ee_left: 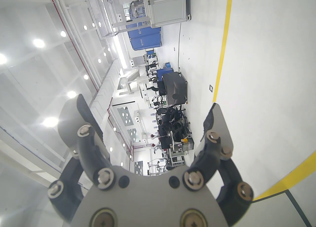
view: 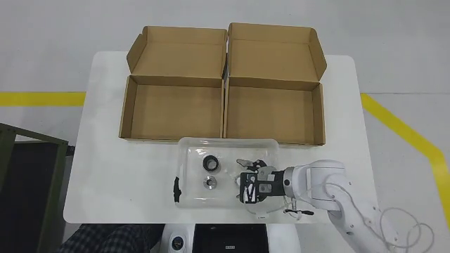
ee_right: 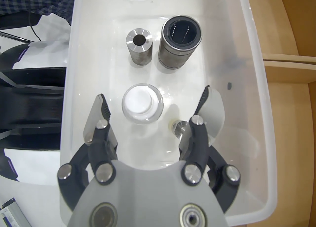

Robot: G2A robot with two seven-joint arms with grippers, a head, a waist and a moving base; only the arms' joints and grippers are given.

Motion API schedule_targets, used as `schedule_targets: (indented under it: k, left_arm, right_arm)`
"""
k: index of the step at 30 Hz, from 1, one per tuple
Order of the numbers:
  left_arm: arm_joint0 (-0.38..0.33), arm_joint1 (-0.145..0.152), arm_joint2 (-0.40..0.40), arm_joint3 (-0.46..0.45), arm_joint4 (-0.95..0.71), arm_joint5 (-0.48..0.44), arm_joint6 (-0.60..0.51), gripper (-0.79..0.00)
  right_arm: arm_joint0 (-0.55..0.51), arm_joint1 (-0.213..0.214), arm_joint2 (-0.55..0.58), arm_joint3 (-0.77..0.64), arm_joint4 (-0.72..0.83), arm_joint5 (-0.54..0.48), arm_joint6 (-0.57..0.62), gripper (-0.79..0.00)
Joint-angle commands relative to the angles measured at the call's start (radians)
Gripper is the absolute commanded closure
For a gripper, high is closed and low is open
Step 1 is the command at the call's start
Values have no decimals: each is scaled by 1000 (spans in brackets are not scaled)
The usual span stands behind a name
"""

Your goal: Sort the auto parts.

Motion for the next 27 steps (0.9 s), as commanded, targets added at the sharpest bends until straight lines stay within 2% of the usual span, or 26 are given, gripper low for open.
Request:
schedule_targets:
  k: [1, 4, 7, 15, 18, 20, 21, 27]
  left_arm:
    - [0, 0, 0, 0, 0, 0, 0, -785]
    - [0, 0, 0, 0, 0, 0, 0, -785]
    - [0, 0, 0, 0, 0, 0, 0, -785]
    - [0, 0, 0, 0, 0, 0, 0, -785]
    - [0, 0, 0, 0, 0, 0, 0, -785]
    - [0, 0, 0, 0, 0, 0, 0, -785]
    - [0, 0, 0, 0, 0, 0, 0, -785]
    - [0, 0, 0, 0, 0, 0, 0, -785]
  right_arm:
    - [4, 0, -7, 3, -4, 0, -2, -554]
    - [9, 1, -16, 9, -9, 2, -6, -496]
    - [15, 1, -22, 15, -12, 6, -11, -403]
    - [28, 4, -37, 26, -15, 2, -11, -336]
    - [30, 6, -37, 23, -10, 0, -10, -212]
    - [31, 7, -35, 18, -6, 0, -10, -52]
    - [32, 8, -34, 14, -4, 0, -11, 0]
    - [42, 12, -20, -16, 29, -9, -28, 0]
